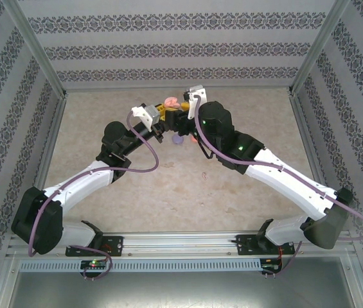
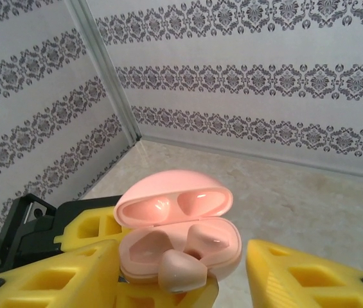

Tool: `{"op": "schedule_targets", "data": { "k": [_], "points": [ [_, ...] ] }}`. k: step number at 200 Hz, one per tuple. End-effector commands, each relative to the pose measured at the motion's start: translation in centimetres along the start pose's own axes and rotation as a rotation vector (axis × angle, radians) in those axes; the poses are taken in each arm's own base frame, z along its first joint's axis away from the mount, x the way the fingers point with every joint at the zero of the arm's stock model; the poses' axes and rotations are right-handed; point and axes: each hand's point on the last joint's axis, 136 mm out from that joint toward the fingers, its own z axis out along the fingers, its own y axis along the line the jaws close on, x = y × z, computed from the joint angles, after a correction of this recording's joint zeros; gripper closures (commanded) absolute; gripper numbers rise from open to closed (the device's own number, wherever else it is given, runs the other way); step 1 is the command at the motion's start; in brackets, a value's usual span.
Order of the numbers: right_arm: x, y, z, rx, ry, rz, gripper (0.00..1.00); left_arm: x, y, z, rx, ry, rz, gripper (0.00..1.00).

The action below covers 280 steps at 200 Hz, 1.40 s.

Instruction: Insert wireless bluetooth earbuds into charging case

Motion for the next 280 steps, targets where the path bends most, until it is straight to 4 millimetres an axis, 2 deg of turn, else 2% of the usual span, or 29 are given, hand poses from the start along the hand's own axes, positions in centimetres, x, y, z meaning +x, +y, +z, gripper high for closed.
{"op": "schedule_targets", "data": {
  "k": [1,58,123,174,198,210,237,264,275,280],
  "points": [
    [0.0,0.6,-0.1,-0.008,0.027,0.036,0.42,-1.6,-0.3,0.1,0.008,-0.072,0.007,1.0],
    [-1.2,0.9,-0.5,-0.021,0.007,0.091,0.32,-0.5,-0.2,0.3,0.005,-0.053,-0.007,1.0],
    [-2.9,0.2,-1.2,-0.023,-0.026,0.158,0.3,0.7,-0.3,0.5,0.007,-0.037,-0.02,1.0],
    [-4.3,-1.7,-2.5,0.003,-0.078,0.206,0.29,0.9,-0.3,0.5,0.005,-0.034,-0.022,1.0],
    [-4.2,-3.6,-3.2,0.037,-0.072,0.238,0.31,0.9,-0.2,0.4,0.005,-0.034,-0.014,1.0],
    [-3.8,-4.5,-3.4,0.049,-0.058,0.253,0.36,0.8,-0.3,0.4,0.01,-0.037,-0.01,1.0],
    [-2.9,-6.0,-3.6,0.056,-0.011,0.276,0.63,0.9,-0.6,0.4,0.027,-0.032,-0.004,1.0],
    [-1.7,-6.4,-3.3,0.043,0.056,0.28,0.91,1.1,-1.1,0.6,0.058,-0.022,-0.004,1.0],
    [-1.3,-6.2,-3.0,0.036,0.079,0.281,1.0,1.1,-1.1,0.6,0.061,-0.022,-0.004,1.0],
    [-1.0,-6.1,-2.9,0.032,0.092,0.282,1.0,1.2,-1.1,0.6,0.061,-0.021,-0.005,1.0]
  ]
}}
